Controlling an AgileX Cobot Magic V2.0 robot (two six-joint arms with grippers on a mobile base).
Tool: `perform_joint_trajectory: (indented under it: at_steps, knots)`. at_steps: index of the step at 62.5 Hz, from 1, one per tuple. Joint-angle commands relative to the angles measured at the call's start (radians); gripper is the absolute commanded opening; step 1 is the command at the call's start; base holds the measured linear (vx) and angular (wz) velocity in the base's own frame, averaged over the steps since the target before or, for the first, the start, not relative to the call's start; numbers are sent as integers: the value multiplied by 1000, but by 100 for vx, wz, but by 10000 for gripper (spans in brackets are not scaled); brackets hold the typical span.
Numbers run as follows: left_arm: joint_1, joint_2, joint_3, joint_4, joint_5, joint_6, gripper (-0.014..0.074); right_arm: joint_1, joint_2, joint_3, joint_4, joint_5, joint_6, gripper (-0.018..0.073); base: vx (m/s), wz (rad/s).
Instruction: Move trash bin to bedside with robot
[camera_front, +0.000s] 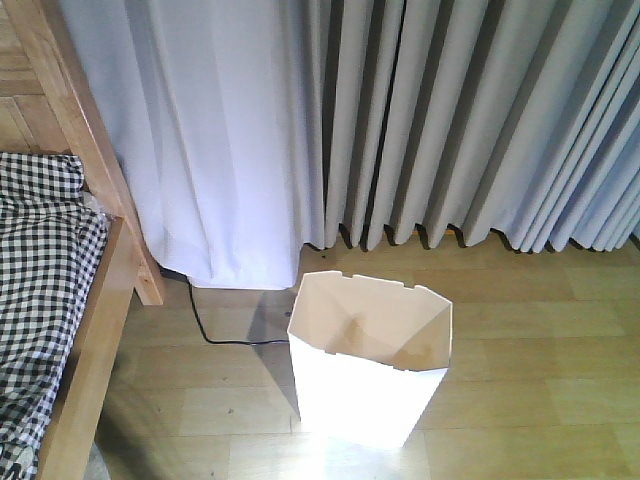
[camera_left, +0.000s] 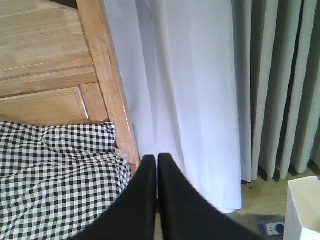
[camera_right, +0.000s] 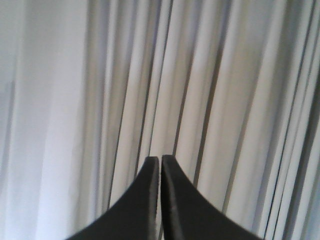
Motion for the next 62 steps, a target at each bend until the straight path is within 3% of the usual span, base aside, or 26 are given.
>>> perform_joint_trajectory:
  at_steps: [1, 7, 11, 33, 42, 53, 62]
  knots:
    - [-6, -10, 29, -1, -73, -8, -6, 0, 14, -27, -394, -44, 400, -11, 0, 0]
    - [-6, -10, 29, -1, -73, -8, -6, 0, 14, -27, -650, -33, 646, -11, 0, 0]
    - [-6, -10, 29, -1, -73, -8, -6, 0, 14, -26, -706, -20, 715, -11, 0, 0]
    - [-6, -10, 29, -1, -73, -8, -6, -1, 14, 192, -687, -137, 731, -11, 0, 0]
    - [-6, -10, 29, -1, -73, -8, -6, -14, -40, 194, -687, -107, 744, -11, 0, 0]
    - [-6, -10, 29, -1, -73, -8, -6, -121, -93, 194, -594, -28, 745, -11, 0, 0]
    - [-6, -10, 29, -1, -73, -8, -6, -105, -93, 194, -601, -13, 733, -11, 0, 0]
